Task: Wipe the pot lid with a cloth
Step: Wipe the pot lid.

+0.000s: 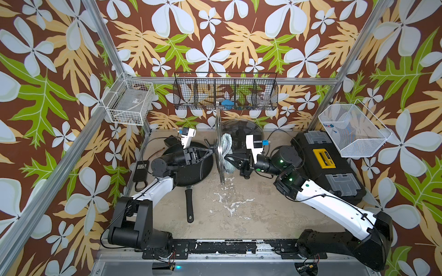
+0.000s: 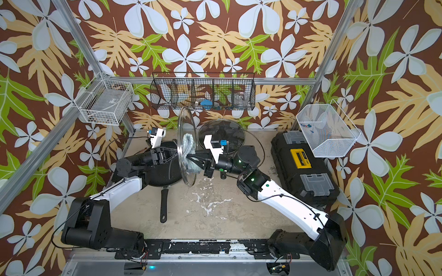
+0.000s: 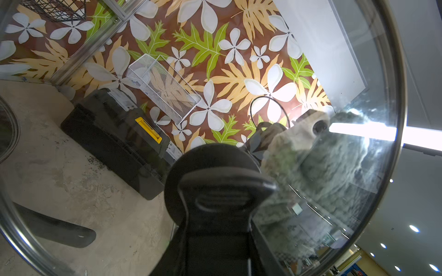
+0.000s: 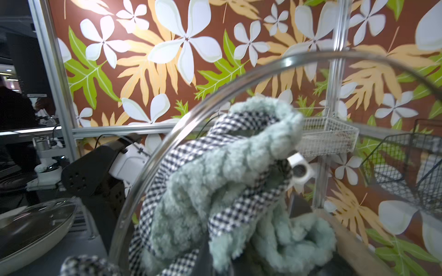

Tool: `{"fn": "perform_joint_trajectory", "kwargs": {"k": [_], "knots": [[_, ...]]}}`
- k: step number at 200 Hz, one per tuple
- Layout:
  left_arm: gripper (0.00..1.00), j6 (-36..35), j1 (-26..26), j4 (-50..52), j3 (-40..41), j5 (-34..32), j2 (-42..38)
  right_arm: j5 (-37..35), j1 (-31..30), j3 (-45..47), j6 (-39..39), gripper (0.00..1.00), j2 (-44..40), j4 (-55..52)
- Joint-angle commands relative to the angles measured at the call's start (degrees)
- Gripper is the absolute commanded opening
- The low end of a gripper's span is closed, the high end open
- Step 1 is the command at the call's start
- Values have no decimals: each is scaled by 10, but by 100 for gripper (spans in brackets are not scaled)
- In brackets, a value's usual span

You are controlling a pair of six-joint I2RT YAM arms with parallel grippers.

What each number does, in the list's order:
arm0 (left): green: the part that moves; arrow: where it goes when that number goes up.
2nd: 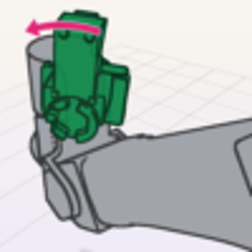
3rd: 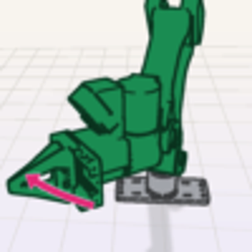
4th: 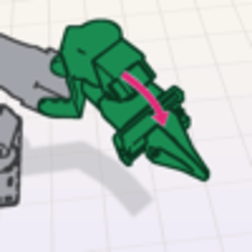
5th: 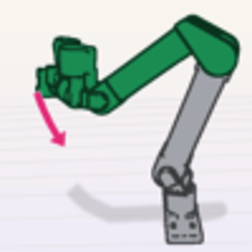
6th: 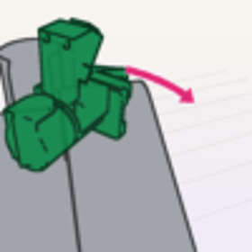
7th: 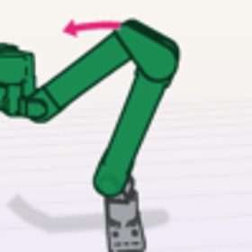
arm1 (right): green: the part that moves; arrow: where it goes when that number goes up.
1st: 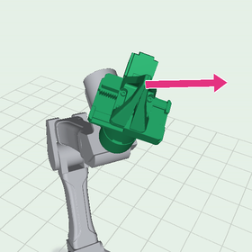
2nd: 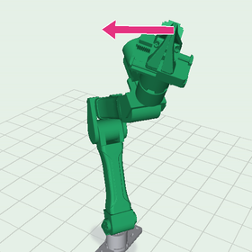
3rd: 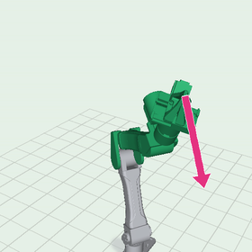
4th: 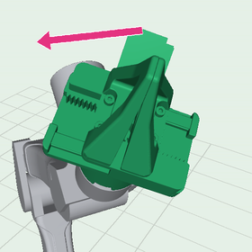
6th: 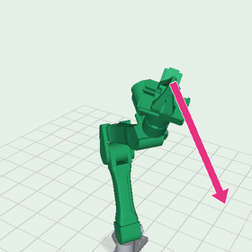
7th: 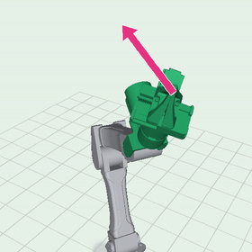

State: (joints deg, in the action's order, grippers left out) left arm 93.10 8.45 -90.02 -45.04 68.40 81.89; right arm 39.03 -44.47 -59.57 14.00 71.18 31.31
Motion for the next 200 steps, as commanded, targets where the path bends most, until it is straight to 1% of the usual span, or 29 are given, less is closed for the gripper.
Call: {"fn": "perform_joint_trajectory", "kwargs": {"k": [1,25,43,69,92,108,134,150,167,180,200], "knots": [[0,-6,1,-59,-8,-35,-4,-18,-4,57,-6,0,-18,17],[0,-1,1,-63,-10,-34,-10,-74,0,84,-10,0,-1,0],[0,1,1,-64,-11,-36,-13,-81,9,86,4,0,36,18],[0,6,1,-67,-11,-36,-16,-98,30,65,43,0,99,38],[0,8,1,-71,-7,-34,-21,-125,49,12,51,0,153,18],[0,8,1,-71,0,-32,-25,-124,61,-40,52,0,188,6],[0,5,1,-71,10,-32,-31,-110,72,-149,46,0,230,-31],[0,3,1,-71,12,-31,-32,-88,72,-201,38,0,233,-40],[0,1,1,-68,12,-32,-29,-62,70,-218,40,0,214,-28],[0,1,1,-70,10,-32,-25,-47,67,-201,41,0,183,-12],[0,0,1,-72,9,-36,-19,-19,55,-147,31,0,121,10]]}}
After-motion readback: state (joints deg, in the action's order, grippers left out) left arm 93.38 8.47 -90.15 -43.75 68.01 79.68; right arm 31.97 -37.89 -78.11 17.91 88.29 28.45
